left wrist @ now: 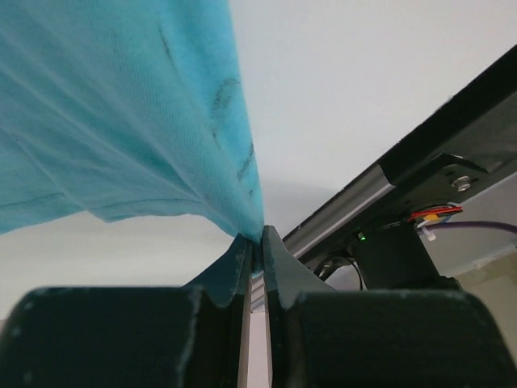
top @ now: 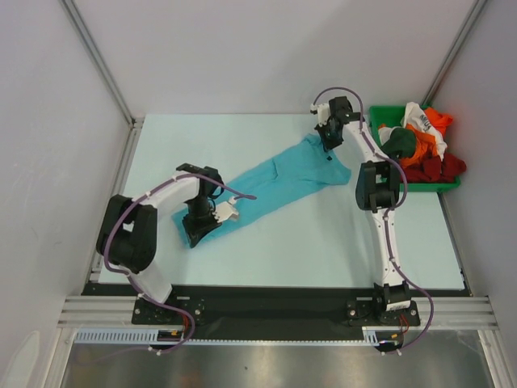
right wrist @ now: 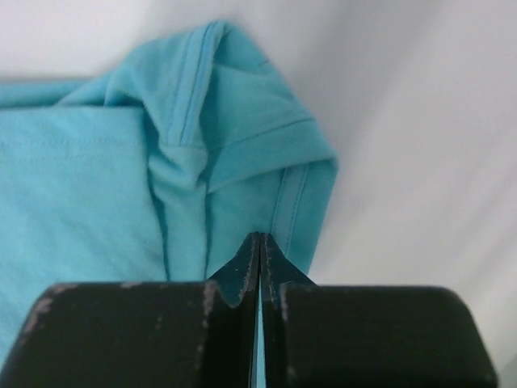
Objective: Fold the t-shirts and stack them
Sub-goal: Fold the tshirt
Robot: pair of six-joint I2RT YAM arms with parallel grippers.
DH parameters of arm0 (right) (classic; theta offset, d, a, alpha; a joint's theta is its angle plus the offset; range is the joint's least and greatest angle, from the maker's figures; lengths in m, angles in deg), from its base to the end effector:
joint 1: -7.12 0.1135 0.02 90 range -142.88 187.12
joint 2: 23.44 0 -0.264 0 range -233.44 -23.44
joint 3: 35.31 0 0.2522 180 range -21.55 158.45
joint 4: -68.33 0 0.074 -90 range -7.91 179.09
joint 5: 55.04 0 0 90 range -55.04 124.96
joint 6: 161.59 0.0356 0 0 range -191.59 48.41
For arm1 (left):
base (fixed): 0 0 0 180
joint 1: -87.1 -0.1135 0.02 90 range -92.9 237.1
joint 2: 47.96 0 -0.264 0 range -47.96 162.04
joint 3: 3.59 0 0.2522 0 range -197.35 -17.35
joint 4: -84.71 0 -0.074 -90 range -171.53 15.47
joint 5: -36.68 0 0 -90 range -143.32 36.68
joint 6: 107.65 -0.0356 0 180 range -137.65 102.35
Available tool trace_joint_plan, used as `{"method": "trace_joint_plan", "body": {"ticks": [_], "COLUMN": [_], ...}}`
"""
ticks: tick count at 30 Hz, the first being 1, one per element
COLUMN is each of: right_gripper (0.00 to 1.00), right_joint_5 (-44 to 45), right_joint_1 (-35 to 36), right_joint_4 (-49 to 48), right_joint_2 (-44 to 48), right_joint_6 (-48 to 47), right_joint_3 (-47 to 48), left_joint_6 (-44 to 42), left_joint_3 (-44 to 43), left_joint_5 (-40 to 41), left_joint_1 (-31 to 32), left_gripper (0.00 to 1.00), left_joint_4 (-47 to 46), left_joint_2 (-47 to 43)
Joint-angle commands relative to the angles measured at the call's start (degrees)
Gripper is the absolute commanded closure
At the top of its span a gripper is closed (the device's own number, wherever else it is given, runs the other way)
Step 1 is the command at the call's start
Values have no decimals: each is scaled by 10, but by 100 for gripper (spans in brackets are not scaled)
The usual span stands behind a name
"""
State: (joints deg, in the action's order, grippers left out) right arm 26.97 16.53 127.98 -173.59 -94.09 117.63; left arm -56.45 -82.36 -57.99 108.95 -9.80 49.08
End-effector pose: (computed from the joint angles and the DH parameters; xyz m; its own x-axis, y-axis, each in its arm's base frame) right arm 0.5523 0.0965 0.1657 -0.6725 -0.4956 -0.5496 -0.5350 0.8387 -0.1017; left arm 0.2456 -0.1016 0.1901 -0.4814 0.8659 0.1358 0.8400 0.5001 -0.2107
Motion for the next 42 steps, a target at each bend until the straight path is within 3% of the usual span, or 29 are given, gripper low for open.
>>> {"method": "trace_joint_plan", "body": {"ticks": [1,6,19,24,28,35,38,40,41,42], "right_gripper": [100,100,100,100,100,100,93,71,54,48], "right_joint_5": [4,-9,-9,-12,-15,-10,8,27,31,32], "right_joint_1": [4,10,64,76,76,66,54,46,42,40], "right_joint_4": [-13,-40,-218,-275,-310,-345,-337,-332,-328,-324], "right_joint_2": [-33,-75,-127,-132,-138,-138,-102,-58,-41,-24], "right_joint_6": [5,11,26,22,14,28,31,32,33,37], "right_joint_3": [36,107,143,143,144,143,122,99,90,81], "left_joint_6": [23,43,102,113,118,121,124,124,127,131], "left_joint_3": [16,10,-3,-88,-155,-208,-225,-232,-232,-228], "left_joint_5": [-24,-39,-114,-171,-180,-218,-207,-196,-188,-179], "left_joint_1": [14,37,172,211,284,377,393,394,394,393], "left_gripper": [89,88,87,87,87,87,87,83,72,68], "left_joint_4": [25,34,47,59,76,81,83,90,88,83], "left_joint_2": [-39,-47,-28,19,63,123,127,120,116,106]}}
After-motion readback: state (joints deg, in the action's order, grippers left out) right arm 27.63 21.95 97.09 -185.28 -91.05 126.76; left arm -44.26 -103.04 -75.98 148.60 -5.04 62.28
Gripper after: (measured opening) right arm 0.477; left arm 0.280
